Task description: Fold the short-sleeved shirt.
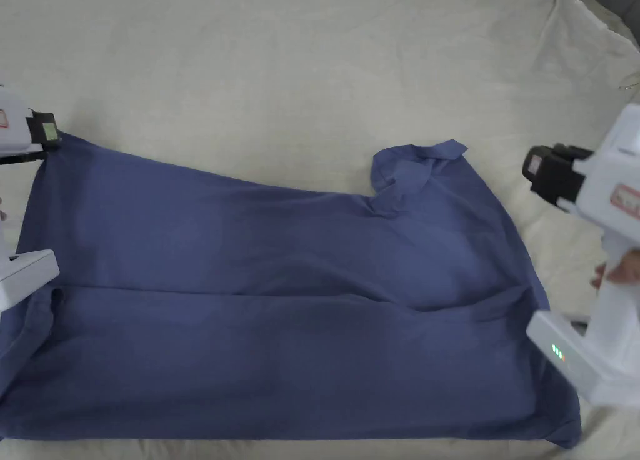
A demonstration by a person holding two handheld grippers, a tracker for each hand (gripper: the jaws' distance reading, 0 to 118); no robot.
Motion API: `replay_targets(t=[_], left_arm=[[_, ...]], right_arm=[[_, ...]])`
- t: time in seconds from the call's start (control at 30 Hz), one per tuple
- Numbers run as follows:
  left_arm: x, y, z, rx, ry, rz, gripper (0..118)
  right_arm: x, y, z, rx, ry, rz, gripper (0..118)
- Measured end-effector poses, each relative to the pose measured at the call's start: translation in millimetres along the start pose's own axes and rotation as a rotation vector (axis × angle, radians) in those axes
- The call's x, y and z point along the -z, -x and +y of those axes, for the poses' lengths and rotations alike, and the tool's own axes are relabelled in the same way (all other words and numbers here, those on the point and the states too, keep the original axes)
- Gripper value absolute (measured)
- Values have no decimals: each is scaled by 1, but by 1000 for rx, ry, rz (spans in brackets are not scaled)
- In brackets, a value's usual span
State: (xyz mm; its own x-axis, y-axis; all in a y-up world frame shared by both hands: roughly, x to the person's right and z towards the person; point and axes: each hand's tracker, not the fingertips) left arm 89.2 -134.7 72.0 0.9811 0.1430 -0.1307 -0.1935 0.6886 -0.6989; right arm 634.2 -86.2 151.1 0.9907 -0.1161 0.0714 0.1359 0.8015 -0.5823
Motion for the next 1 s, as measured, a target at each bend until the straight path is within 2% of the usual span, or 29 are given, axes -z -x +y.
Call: replay_targets(t=[0.07,0.1,0.13,0.17,0.2,0.23,0.3,0.43,0.47,0.5,0.53,0.6,0.63,0.7,0.83,1.0], left_arm=[[-8,0,-1,-8,-10,-7,0],[-12,-1,0,-9,-11,-7,0],[-14,-2,0,-11,-10,-7,0],[-15,-2,-1,-12,-10,-7,0],[-16,-2,-1,-16,-9,-3,0],[-15,-2,-1,-18,-4,1,0],[-15,-2,-2,-16,2,9,0],[-8,1,-2,-23,20,26,0],[-7,0,-3,-26,23,29,0],[-3,2,-3,-27,26,29,0],[-1,1,-3,-25,30,32,0],[4,0,-5,-20,40,39,0],[4,-1,-6,-16,45,42,0],[7,-2,-6,-13,52,47,0],[7,1,-6,-21,59,49,0],[-10,4,-4,-39,45,42,0]], right_arm=[[35,-6,22,16,125,-14,0],[55,-10,28,29,174,-16,5],[75,-14,33,33,231,-36,25],[95,-17,34,28,318,-67,59],[114,-20,32,32,400,-102,101],[129,-22,27,37,464,-141,115],[146,-25,16,37,485,-173,112],[174,-30,-6,-13,542,-228,111],[177,-33,-11,-14,554,-245,107],[178,-32,-14,-7,550,-255,92],[178,-32,-17,1,538,-255,72],[174,-33,-19,34,496,-228,18],[173,-32,-19,41,497,-232,6],[170,-32,-17,37,482,-255,2],[154,-41,-5,61,468,-214,2],[109,-37,13,-5,360,-148,2]])
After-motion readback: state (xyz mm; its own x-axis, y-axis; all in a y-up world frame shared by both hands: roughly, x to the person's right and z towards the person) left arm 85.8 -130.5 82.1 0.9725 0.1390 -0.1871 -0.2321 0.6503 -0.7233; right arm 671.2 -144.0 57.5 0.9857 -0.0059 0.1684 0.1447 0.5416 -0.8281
